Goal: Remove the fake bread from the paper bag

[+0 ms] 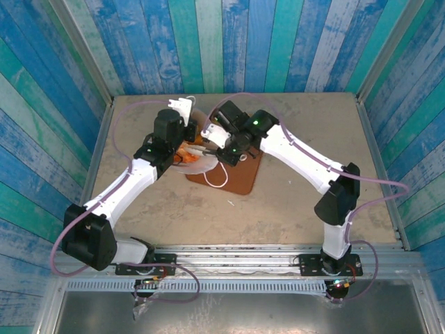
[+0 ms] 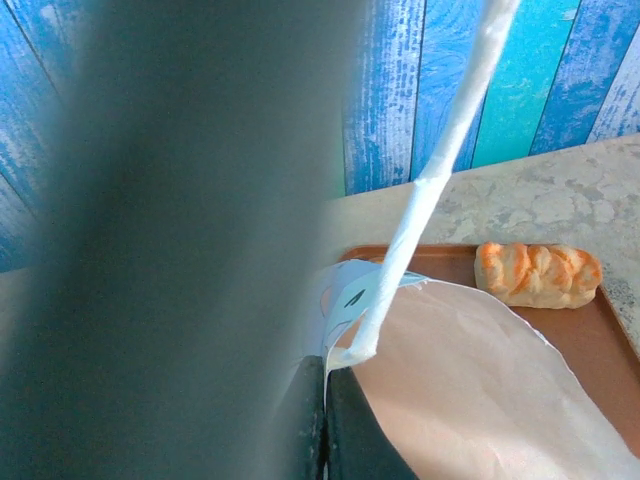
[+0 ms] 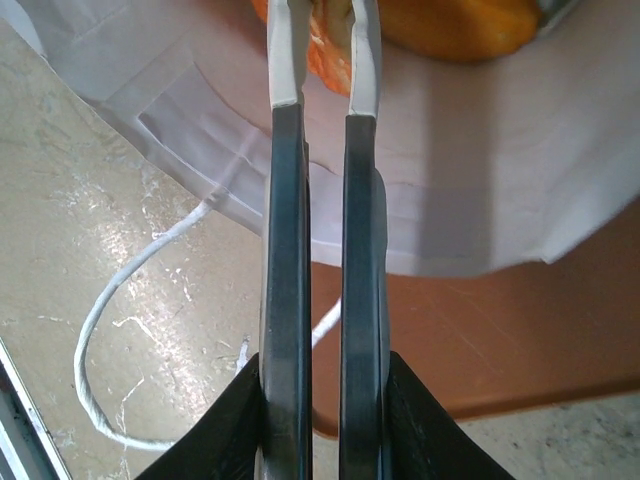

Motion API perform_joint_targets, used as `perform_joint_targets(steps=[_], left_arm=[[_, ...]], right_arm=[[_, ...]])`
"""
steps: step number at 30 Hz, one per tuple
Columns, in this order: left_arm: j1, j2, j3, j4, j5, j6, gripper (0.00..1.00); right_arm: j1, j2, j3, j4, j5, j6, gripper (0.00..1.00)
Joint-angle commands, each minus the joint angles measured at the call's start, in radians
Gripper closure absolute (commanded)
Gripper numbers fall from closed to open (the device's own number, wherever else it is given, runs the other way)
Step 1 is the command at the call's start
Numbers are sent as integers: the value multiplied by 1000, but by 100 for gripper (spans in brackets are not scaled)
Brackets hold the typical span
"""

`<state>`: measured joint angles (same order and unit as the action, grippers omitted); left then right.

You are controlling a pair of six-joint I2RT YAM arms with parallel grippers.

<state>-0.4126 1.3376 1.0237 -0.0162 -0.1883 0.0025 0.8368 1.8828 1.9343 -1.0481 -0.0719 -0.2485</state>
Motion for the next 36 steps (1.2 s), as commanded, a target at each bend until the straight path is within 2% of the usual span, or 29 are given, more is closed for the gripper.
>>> perform_joint_targets(steps=[1, 10, 21, 36], left_arm=[[0, -26, 29, 32, -36, -21, 99], [0, -33, 43, 22, -71, -44, 100], [1, -15, 82, -15, -212, -89, 100], [33, -48, 59, -11, -220, -137, 100]], right_arm=[[4, -91, -18, 33, 39, 28, 90], [5, -175, -84, 37, 101, 58, 96], [5, -278, -172, 36, 99, 89, 97], [-30, -478, -256, 46, 175, 167, 98]])
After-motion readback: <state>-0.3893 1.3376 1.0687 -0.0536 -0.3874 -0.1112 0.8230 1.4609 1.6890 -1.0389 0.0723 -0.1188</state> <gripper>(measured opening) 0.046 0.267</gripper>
